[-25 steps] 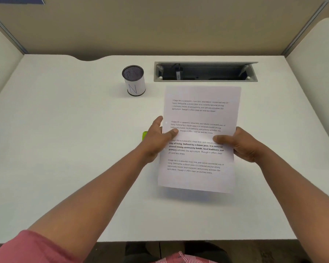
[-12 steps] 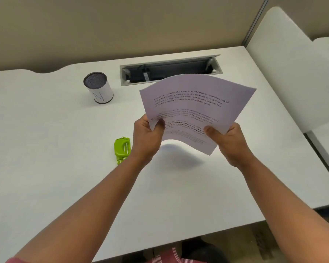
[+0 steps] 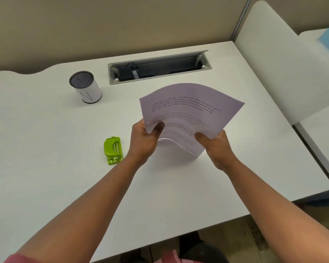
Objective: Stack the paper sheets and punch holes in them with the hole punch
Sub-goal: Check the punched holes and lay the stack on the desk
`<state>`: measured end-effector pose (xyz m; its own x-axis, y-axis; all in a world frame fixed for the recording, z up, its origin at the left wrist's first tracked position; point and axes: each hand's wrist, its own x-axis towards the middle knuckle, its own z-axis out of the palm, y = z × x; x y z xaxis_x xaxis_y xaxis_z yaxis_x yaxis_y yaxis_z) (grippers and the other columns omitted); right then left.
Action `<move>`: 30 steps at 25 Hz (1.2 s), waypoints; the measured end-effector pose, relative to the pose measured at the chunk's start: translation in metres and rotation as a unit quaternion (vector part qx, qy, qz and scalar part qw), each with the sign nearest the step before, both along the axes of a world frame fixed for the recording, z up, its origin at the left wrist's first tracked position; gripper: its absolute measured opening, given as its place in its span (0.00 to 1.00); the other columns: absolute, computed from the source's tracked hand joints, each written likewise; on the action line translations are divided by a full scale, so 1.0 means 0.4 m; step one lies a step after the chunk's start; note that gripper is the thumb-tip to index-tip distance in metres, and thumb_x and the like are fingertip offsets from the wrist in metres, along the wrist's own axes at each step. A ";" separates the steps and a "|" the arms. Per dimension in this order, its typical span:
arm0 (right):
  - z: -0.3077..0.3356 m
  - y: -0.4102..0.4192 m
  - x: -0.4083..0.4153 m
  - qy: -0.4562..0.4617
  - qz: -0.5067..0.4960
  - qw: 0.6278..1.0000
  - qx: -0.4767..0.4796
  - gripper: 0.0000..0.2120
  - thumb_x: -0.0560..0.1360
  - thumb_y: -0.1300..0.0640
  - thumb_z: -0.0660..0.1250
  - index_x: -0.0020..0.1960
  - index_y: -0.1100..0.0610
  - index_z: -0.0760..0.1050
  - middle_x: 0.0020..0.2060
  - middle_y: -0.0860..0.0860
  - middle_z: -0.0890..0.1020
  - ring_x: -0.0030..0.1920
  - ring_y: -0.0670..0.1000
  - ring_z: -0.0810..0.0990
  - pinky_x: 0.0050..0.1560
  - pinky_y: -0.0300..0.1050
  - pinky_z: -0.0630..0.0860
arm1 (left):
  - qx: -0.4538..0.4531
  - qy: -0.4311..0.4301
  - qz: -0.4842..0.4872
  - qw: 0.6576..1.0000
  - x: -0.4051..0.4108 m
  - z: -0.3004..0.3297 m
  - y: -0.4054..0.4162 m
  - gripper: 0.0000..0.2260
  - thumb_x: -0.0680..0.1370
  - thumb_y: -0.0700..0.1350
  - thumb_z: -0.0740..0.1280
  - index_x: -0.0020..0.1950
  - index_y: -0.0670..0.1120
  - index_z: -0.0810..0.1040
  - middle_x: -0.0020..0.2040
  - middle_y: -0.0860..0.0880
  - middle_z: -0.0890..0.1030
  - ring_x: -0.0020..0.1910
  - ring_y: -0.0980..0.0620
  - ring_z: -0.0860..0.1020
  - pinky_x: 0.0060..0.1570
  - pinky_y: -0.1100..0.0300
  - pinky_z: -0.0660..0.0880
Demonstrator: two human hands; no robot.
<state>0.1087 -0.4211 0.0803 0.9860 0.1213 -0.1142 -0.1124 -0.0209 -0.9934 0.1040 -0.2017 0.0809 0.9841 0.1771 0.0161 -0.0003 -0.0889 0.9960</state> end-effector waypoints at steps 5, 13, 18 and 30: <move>-0.008 -0.003 0.004 0.009 -0.003 1.000 -0.019 0.18 0.76 0.64 0.67 0.52 0.42 0.86 0.52 0.45 0.88 0.58 0.54 0.85 0.60 0.48 0.82 | 0.054 0.005 -0.017 0.998 0.008 -0.007 0.014 0.10 0.80 0.44 0.71 0.55 0.60 0.82 0.47 0.68 0.85 0.47 0.62 0.83 0.47 0.63 0.81; 0.069 -0.031 0.027 -0.021 0.003 0.992 -0.121 0.12 0.78 0.60 0.67 0.50 0.46 0.86 0.47 0.43 0.89 0.50 0.48 0.88 0.49 0.46 0.85 | -0.006 0.014 -0.009 1.000 0.030 0.069 0.063 0.22 0.77 0.41 0.75 0.70 0.46 0.76 0.56 0.59 0.85 0.55 0.58 0.83 0.60 0.49 0.81; 0.134 -0.028 0.063 -0.071 0.049 0.964 -0.252 0.09 0.73 0.57 0.61 0.46 0.57 0.80 0.43 0.62 0.85 0.38 0.59 0.81 0.40 0.52 0.78 | 0.207 -0.118 0.082 0.968 0.047 0.194 0.090 0.52 0.71 0.56 0.79 0.84 0.49 0.48 0.84 0.49 0.56 0.82 0.52 0.56 0.79 0.46 0.58; 0.240 0.015 0.063 -0.080 0.180 0.876 -0.441 0.26 0.75 0.62 0.60 0.33 0.30 0.75 0.31 0.40 0.81 0.35 0.49 0.79 0.33 0.46 0.73 | 0.316 -0.072 -0.178 0.929 0.069 0.297 0.110 0.10 0.81 0.42 0.68 0.54 0.56 0.85 0.49 0.63 0.84 0.48 0.63 0.80 0.45 0.64 0.77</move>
